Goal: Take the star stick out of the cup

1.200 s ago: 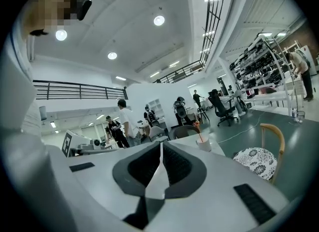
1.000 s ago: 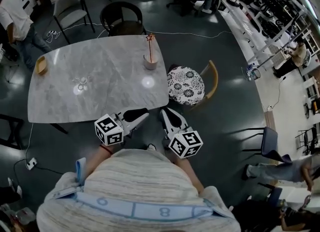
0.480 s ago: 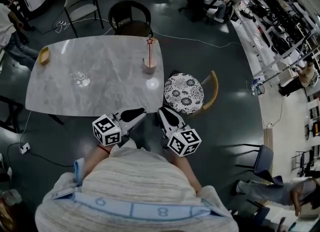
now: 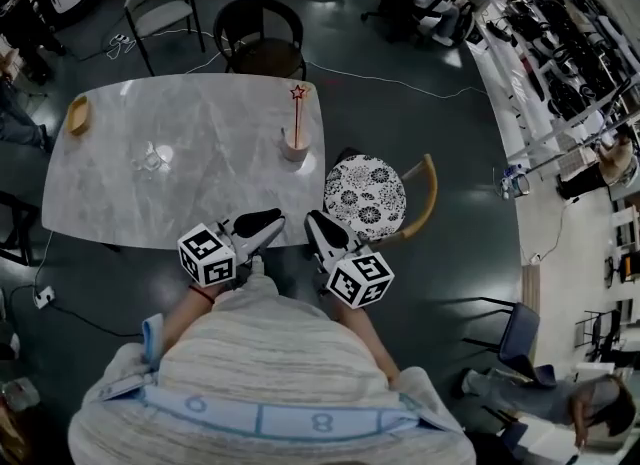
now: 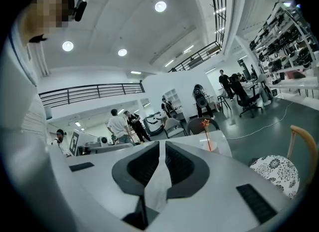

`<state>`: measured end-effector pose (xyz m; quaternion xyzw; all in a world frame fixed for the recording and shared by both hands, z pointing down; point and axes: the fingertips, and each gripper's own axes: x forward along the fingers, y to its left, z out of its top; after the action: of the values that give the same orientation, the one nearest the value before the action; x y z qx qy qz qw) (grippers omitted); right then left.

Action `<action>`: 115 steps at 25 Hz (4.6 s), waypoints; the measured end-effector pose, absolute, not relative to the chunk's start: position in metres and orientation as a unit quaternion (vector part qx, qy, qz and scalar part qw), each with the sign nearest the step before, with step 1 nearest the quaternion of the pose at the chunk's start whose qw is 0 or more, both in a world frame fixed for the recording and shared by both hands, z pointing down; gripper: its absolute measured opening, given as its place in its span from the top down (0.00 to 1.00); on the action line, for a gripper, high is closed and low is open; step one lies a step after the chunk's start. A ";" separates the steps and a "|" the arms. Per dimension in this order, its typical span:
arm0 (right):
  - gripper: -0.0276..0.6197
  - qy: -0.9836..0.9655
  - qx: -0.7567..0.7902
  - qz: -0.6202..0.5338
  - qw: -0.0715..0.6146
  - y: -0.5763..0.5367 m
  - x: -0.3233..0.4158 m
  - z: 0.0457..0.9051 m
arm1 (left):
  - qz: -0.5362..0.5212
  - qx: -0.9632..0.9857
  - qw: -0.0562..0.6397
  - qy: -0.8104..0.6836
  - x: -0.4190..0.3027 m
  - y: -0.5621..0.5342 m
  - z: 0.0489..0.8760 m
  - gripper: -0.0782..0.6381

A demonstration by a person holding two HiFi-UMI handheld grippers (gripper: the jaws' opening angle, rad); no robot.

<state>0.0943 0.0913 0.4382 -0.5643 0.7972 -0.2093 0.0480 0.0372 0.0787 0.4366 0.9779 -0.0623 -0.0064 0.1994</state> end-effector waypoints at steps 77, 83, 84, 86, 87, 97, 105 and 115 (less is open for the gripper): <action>0.83 0.794 -0.507 -0.315 -0.114 -0.265 0.212 0.610 | 0.054 0.939 0.269 -0.207 0.106 -0.188 0.539 0.81; 0.83 0.795 -0.503 -0.317 -0.122 -0.266 0.208 0.613 | 0.053 0.938 0.270 -0.209 0.102 -0.187 0.539 0.81; 0.83 0.795 -0.502 -0.317 -0.124 -0.266 0.207 0.613 | 0.053 0.938 0.270 -0.209 0.102 -0.187 0.538 0.81; 0.85 0.797 -0.498 -0.318 -0.126 -0.266 0.205 0.613 | 0.054 0.938 0.271 -0.209 0.102 -0.187 0.538 0.81; 0.88 0.798 -0.496 -0.317 -0.127 -0.266 0.205 0.613 | 0.054 0.938 0.271 -0.208 0.102 -0.187 0.538 0.81; 0.92 0.788 -0.517 -0.310 -0.120 -0.264 0.213 0.609 | 0.051 0.938 0.273 -0.205 0.104 -0.184 0.540 0.81; 0.92 0.772 -0.542 -0.318 -0.099 -0.265 0.223 0.603 | 0.046 0.940 0.271 -0.199 0.105 -0.182 0.537 0.81; 0.92 0.784 -0.559 -0.259 -0.076 -0.256 0.224 0.546 | 0.039 0.942 0.272 -0.194 0.098 -0.180 0.534 0.81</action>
<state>0.2243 -0.2564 0.5464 -0.5593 0.7838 -0.2591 -0.0758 0.0981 -0.1803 0.5343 0.9418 -0.1940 0.0390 0.2718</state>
